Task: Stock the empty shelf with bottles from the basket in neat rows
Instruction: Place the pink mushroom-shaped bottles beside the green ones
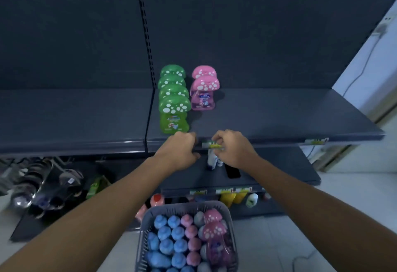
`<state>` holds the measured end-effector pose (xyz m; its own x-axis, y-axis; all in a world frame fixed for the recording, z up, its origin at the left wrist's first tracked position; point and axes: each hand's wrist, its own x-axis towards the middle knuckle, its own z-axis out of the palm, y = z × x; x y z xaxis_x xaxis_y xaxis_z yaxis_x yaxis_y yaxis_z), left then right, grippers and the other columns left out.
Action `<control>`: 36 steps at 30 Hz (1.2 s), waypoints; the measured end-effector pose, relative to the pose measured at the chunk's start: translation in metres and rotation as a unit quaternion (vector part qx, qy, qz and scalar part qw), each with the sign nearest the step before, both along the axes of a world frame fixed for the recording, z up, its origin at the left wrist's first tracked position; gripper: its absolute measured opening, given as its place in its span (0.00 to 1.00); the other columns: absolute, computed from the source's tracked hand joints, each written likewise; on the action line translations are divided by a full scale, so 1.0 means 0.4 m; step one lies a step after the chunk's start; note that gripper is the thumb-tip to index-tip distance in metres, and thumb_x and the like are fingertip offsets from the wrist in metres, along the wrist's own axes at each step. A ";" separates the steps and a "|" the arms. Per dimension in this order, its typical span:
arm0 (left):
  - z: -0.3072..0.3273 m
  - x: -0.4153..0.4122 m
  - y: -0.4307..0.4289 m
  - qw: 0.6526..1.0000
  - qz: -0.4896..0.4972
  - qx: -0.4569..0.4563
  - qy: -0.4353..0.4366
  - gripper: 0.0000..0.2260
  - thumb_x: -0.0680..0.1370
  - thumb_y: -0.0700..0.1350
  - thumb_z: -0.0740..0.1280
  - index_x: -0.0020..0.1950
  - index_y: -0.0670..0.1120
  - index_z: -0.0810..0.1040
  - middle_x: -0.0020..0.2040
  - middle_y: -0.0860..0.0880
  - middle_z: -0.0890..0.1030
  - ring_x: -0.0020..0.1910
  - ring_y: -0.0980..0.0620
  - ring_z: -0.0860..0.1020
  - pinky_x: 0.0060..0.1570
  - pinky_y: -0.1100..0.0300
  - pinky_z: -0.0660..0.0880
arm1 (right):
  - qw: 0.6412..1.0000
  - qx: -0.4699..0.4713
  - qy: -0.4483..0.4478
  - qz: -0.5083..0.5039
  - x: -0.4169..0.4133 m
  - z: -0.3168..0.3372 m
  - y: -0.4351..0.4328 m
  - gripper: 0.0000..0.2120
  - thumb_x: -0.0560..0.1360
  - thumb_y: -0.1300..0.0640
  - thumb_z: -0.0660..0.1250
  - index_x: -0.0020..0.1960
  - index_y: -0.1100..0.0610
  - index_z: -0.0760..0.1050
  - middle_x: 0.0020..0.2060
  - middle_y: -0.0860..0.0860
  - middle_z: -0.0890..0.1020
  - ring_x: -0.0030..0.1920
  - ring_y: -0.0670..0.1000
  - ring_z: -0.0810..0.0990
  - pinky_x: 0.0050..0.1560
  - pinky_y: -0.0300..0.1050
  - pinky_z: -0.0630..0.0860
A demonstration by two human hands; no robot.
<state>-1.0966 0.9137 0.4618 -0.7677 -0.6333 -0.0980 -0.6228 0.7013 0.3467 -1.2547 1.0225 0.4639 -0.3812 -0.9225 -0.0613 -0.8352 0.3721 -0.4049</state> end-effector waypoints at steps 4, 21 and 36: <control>-0.161 0.049 0.033 0.996 0.019 0.077 -0.042 0.17 0.75 0.52 0.71 0.62 0.47 0.76 0.57 0.45 0.80 0.55 0.42 0.79 0.55 0.49 0.79 | 0.998 0.057 -0.038 0.004 0.014 -0.134 0.039 0.16 0.76 0.58 0.70 0.64 0.55 0.78 0.52 0.51 0.84 0.52 0.52 0.82 0.53 0.50 0.80; -0.802 0.022 0.203 0.955 -0.038 0.266 -0.122 0.19 0.76 0.49 0.70 0.64 0.42 0.77 0.62 0.41 0.79 0.63 0.41 0.76 0.52 0.56 0.70 | 0.962 0.257 -0.074 0.047 -0.014 -0.729 0.086 0.19 0.76 0.48 0.70 0.63 0.56 0.78 0.54 0.57 0.84 0.54 0.60 0.82 0.49 0.50 0.79; -0.875 0.007 0.218 0.947 0.003 0.308 -0.094 0.28 0.67 0.55 0.79 0.64 0.50 0.74 0.49 0.49 0.80 0.48 0.45 0.80 0.41 0.57 0.75 | 0.948 0.307 -0.008 0.083 0.005 -0.840 0.021 0.12 0.76 0.56 0.74 0.56 0.61 0.81 0.50 0.57 0.83 0.50 0.59 0.82 0.49 0.51 0.81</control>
<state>-1.0938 1.0008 0.1120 -0.6970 -0.4160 -0.5840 -0.7170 0.3983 0.5720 -1.2528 1.0309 0.1279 -0.2281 -0.7582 -0.6108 -0.8985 0.4056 -0.1680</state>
